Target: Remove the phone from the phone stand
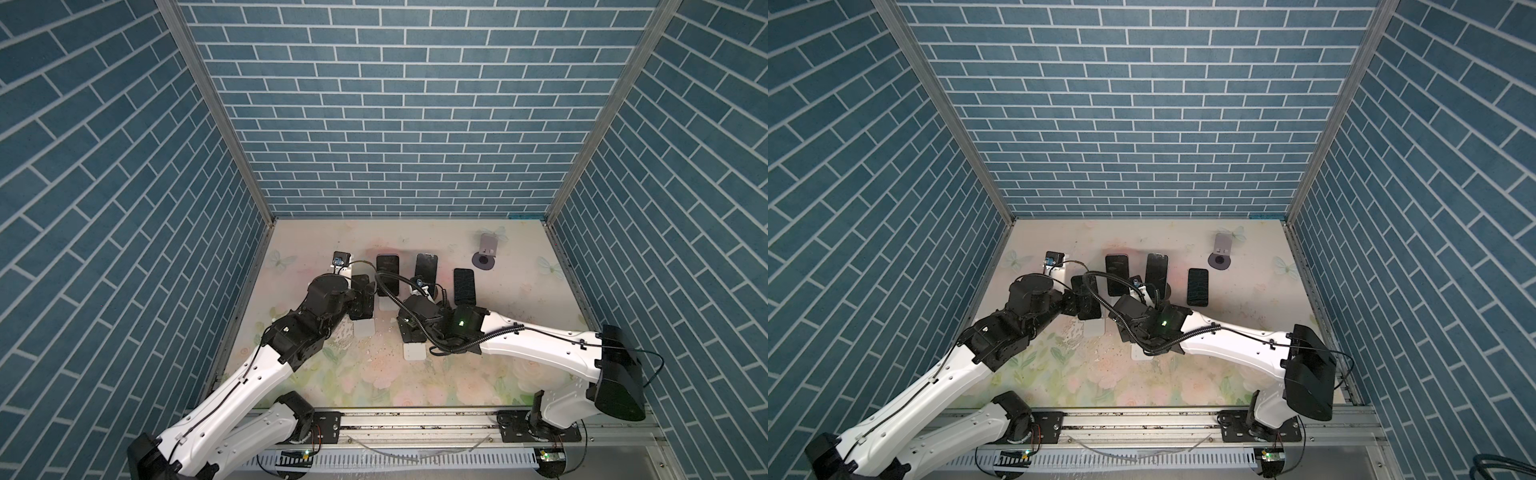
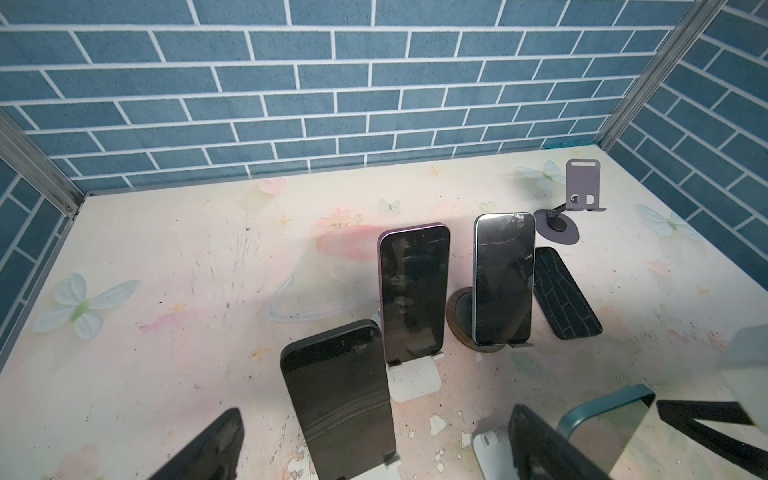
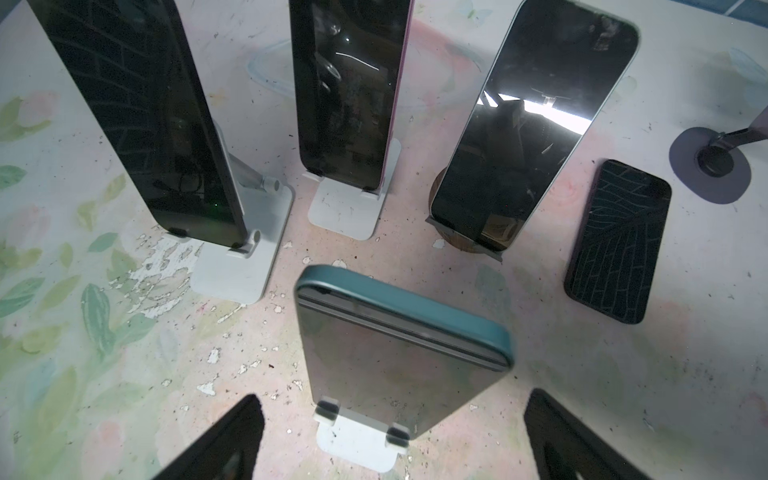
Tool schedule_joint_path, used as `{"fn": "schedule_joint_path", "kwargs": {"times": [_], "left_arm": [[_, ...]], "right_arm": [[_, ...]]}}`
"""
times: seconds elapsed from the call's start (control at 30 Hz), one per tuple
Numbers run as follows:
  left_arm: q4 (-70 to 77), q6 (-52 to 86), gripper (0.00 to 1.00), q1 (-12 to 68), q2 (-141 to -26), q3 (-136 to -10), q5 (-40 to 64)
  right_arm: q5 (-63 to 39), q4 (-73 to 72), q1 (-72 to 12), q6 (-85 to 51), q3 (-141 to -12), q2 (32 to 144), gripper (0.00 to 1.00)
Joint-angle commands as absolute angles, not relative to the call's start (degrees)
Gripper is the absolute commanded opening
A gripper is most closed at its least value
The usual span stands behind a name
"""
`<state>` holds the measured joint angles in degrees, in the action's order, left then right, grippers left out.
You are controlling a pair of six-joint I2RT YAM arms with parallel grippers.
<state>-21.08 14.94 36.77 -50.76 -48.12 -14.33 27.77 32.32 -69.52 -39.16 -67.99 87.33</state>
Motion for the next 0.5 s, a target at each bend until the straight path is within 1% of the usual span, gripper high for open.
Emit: {"fn": "schedule_joint_path", "kwargs": {"times": [0.0,0.47], "left_arm": [[-22.32,14.43,1.0,37.0,-49.41,-47.12,-15.34],[-20.23,12.57,1.0,37.02,-49.24,-45.52,-15.91]], "right_arm": [[29.45,31.2,-70.02,-42.16,-70.74,88.58,0.98],[35.6,31.67,-69.87,-47.17,-73.19,94.37,0.95]]}}
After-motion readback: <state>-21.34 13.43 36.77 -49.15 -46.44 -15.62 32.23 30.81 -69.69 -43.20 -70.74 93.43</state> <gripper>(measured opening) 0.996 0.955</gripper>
